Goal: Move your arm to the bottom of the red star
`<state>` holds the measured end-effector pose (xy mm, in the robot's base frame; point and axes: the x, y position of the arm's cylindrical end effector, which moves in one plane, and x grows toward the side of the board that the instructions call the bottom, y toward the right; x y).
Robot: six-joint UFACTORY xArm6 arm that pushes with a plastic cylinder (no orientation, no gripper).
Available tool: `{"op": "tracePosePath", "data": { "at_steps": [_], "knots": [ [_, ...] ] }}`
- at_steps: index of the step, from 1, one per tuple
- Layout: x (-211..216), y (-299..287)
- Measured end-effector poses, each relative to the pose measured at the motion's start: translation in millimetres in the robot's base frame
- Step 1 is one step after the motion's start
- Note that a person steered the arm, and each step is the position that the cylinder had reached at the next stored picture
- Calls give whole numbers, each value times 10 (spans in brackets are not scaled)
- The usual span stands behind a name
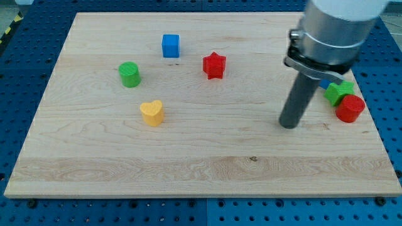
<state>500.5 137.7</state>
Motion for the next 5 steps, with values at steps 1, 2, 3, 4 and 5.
{"op": "tracePosePath", "data": {
  "at_steps": [1, 2, 3, 4, 5],
  "knots": [
    [-57, -12],
    [-108, -81],
    [-250, -417],
    [-250, -417],
    [-250, -510]
  ]
}}
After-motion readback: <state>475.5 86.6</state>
